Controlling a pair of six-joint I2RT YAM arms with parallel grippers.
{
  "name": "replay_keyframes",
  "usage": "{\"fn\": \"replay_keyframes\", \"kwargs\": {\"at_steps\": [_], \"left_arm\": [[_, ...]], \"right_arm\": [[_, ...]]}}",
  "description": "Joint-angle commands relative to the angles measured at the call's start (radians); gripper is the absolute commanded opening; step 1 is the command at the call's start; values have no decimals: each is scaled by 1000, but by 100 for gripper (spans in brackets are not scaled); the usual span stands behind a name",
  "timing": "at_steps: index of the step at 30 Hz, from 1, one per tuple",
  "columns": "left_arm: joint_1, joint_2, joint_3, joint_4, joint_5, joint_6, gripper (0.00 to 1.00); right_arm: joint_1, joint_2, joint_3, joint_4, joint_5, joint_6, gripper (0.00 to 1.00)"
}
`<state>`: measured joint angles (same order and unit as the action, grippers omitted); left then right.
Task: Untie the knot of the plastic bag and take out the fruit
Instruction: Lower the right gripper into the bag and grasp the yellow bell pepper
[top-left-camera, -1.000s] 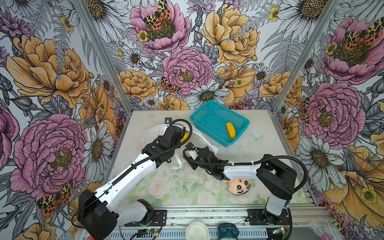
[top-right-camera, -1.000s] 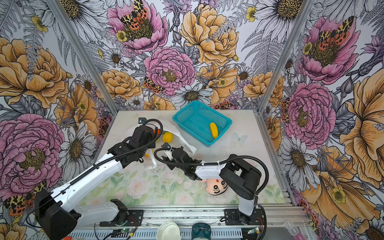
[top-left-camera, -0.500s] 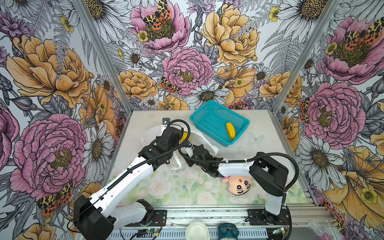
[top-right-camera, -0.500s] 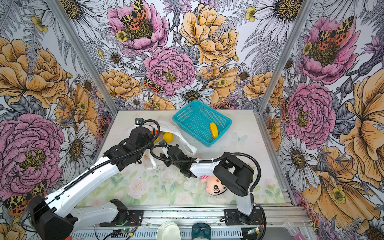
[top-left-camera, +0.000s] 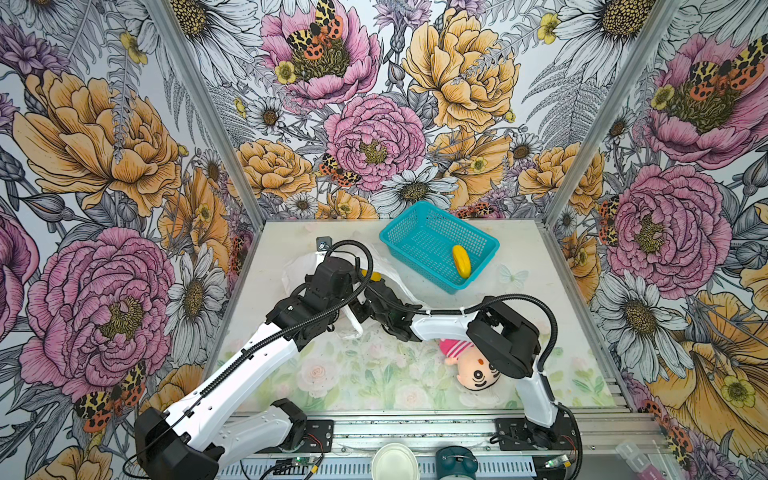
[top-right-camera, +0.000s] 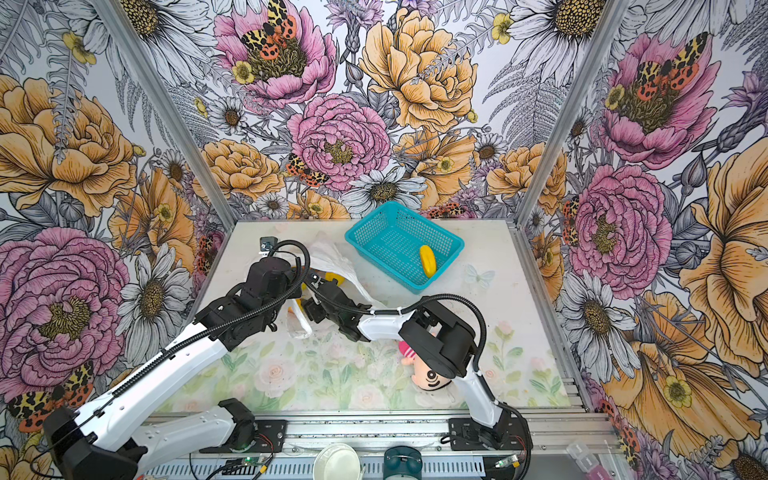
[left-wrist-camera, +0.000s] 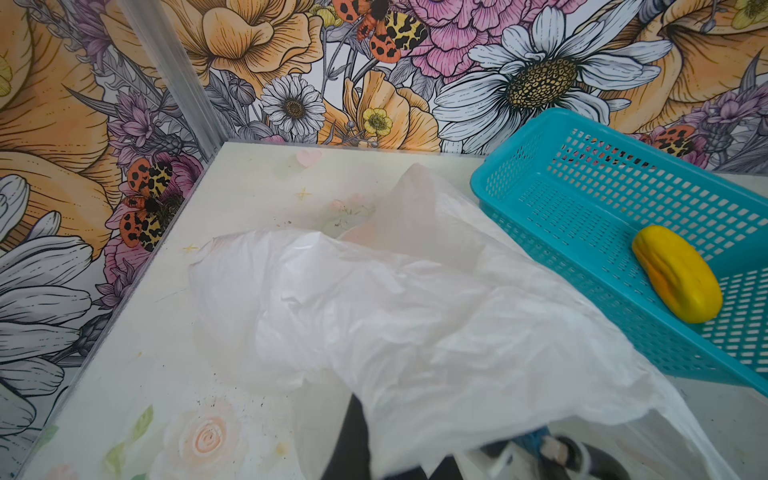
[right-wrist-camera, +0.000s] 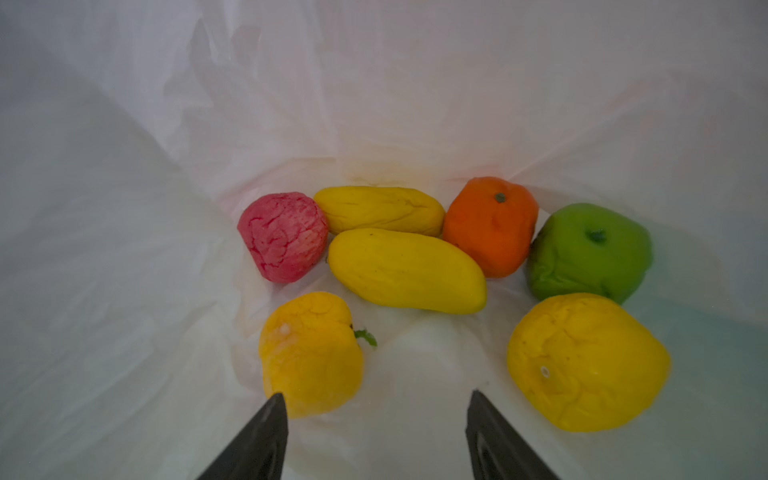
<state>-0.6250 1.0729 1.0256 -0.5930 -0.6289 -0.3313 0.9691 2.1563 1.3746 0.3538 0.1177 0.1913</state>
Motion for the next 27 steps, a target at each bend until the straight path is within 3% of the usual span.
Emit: {"fn": "replay_keyframes", "kwargs": {"at_steps": [1,7,15,20,27], "left_arm": [[-13,-2,-10,35,-4,10,0],[-14,8,-4,34,8,14,0],[-15,12,-6,34,-6,16,0],[-16,19,-4,35,2,14,0],[-15,16,-4,34,-1,15,0]], "right_arm": [[2,82,108,-71,-73,33,77],[1,207,264,-131,-196,58,79],[-2,326,407,-225,-198,100,78],[-6,325,404,-224,-187,101,66],[-7,209,283,-177,-178,102,50]]}}
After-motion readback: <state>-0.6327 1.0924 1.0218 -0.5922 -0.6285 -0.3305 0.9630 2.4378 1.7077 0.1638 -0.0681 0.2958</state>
